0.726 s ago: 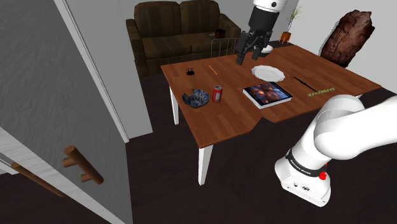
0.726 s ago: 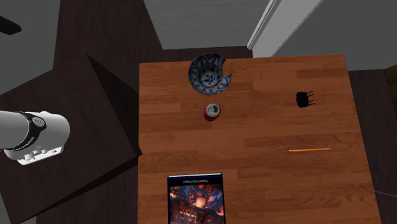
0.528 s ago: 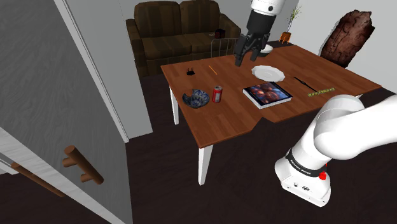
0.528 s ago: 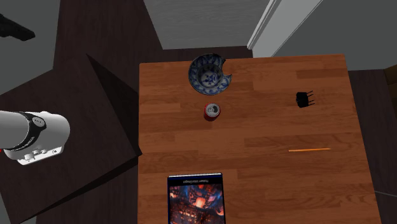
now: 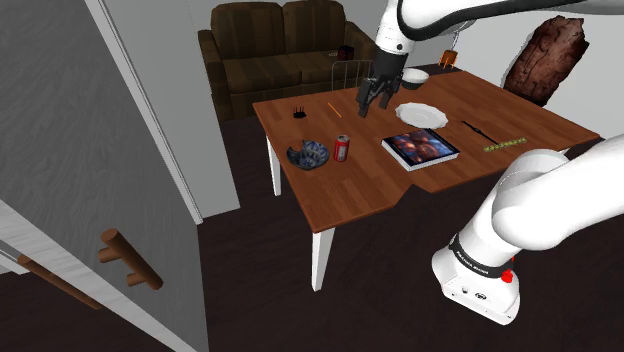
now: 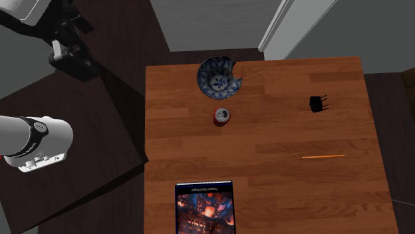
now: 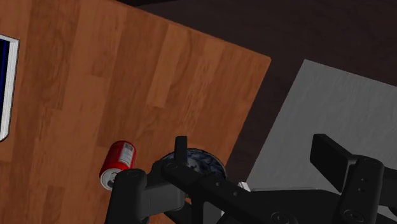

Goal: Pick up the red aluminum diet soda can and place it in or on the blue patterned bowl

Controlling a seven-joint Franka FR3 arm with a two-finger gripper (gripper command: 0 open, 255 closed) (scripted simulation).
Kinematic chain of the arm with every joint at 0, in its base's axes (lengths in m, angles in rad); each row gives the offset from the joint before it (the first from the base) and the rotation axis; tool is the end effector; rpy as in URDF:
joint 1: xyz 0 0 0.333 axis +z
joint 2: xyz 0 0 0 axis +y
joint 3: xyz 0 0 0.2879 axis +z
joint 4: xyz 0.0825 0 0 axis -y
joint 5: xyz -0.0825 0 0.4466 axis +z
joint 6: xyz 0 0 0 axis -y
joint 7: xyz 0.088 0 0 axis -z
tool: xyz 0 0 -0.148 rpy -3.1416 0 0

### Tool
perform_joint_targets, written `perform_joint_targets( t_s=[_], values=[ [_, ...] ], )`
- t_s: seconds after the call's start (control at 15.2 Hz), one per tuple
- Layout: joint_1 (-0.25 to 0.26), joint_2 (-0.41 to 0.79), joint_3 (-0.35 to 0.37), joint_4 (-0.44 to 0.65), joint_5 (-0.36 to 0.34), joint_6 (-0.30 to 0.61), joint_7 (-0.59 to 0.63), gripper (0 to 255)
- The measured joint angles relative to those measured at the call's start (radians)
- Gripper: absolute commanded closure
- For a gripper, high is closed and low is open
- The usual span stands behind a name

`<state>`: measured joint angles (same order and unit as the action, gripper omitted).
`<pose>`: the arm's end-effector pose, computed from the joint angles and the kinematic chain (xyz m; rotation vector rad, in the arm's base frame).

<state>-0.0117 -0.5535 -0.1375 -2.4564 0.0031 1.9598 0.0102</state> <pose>0.4600 -0.0648 0.4088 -3.0609 0.2178 -0.0875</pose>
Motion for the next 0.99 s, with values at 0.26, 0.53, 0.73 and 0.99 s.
perform_joint_targets(
  t_s=[0.26,0.53,0.73,0.99],
  values=[
    [-0.008,0.116,-0.042,0.005,-0.013,0.104,-0.061,0],
    [-0.013,0.248,-0.082,0.021,-0.012,0.213,-0.126,0],
    [-0.018,0.353,-0.113,0.049,-0.001,0.283,-0.182,0],
    [-0.025,0.519,-0.144,0.112,0.039,0.375,-0.265,0]
  ],
)
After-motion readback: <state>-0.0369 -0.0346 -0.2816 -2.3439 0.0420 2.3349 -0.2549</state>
